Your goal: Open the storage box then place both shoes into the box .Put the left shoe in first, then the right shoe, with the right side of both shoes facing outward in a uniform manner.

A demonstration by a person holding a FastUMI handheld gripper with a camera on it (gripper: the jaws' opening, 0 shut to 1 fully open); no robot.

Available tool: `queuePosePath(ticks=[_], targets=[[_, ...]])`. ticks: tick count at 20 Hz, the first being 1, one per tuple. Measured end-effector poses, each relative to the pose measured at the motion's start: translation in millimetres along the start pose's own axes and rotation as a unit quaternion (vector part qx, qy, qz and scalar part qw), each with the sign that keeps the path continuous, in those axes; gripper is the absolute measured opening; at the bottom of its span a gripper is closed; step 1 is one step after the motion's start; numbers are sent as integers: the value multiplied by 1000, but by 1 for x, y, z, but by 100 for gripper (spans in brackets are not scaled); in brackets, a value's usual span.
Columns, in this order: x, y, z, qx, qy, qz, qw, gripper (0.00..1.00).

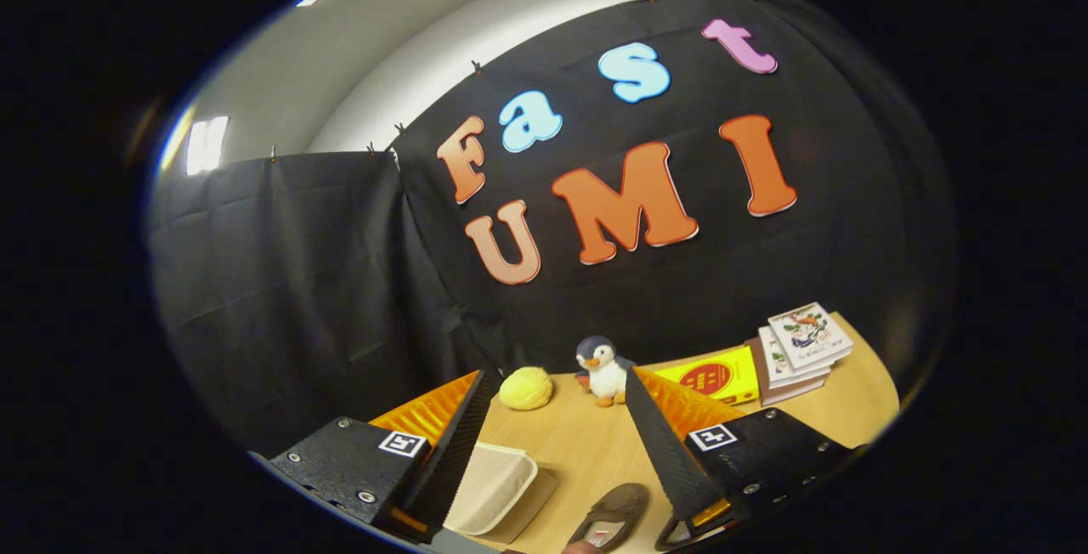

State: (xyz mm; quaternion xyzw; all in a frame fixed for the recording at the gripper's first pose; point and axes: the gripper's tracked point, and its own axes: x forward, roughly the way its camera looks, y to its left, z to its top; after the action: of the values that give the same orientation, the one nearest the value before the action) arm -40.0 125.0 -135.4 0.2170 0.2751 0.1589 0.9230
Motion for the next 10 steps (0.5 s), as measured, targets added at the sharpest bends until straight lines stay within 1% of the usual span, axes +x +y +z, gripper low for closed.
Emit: queuePosePath(ticks=[3, 6, 9, 10], targets=[[11, 9, -39, 44, 59, 22, 997, 96], [20, 13, -83, 82, 113, 39, 989, 96], [41, 20, -121, 115, 183, 54, 975, 96], [41, 24, -136, 125, 202, 61, 969, 96]])
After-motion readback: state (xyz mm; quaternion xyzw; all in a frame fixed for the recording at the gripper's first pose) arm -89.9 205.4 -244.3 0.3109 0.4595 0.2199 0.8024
